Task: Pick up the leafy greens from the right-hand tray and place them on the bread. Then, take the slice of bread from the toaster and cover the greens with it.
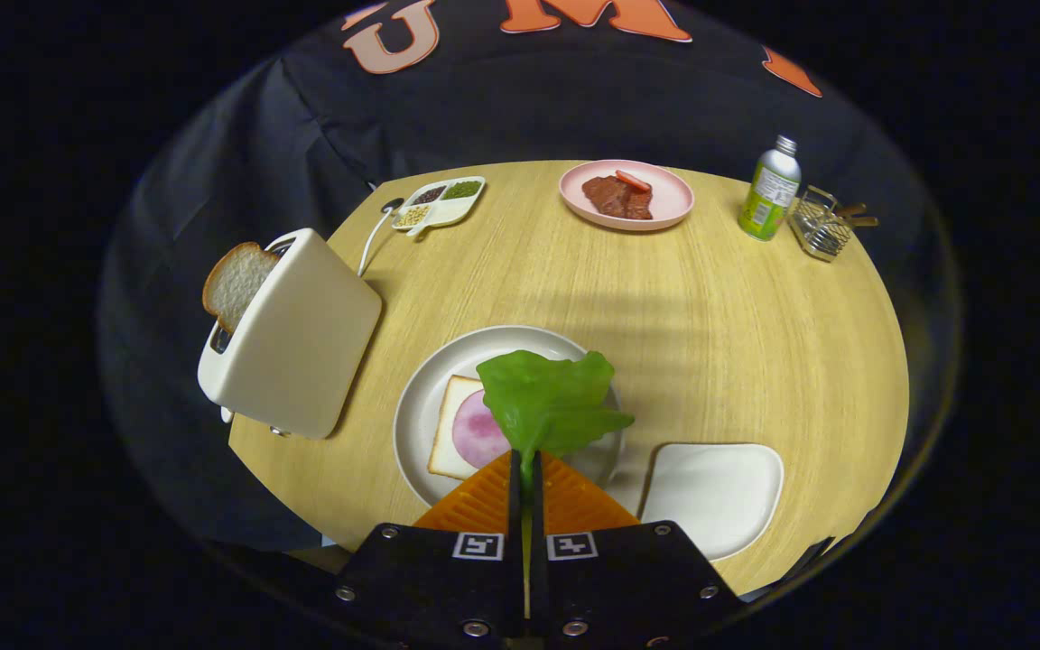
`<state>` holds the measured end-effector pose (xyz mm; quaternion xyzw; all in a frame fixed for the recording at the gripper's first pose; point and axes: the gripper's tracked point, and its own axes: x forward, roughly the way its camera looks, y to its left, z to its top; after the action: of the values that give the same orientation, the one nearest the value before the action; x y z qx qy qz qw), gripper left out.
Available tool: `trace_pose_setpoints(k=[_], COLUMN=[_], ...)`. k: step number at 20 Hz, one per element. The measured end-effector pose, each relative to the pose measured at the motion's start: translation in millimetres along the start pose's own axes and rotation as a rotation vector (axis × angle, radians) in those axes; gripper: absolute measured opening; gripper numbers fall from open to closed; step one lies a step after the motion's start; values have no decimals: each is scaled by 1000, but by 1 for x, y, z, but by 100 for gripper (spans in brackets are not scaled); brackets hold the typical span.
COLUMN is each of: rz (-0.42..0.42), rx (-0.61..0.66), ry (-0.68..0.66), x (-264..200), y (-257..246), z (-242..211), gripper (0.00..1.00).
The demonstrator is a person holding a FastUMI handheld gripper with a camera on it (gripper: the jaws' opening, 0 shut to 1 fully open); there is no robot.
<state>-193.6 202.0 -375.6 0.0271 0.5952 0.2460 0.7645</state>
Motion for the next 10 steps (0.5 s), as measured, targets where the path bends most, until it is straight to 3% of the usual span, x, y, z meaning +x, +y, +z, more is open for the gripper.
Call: trace_pose_setpoints(k=[5,10], rz=[84,4], rx=[-16,-68], ry=[44,92], x=[20,47], y=[32,14], z=[1,-9], gripper=[3,6])
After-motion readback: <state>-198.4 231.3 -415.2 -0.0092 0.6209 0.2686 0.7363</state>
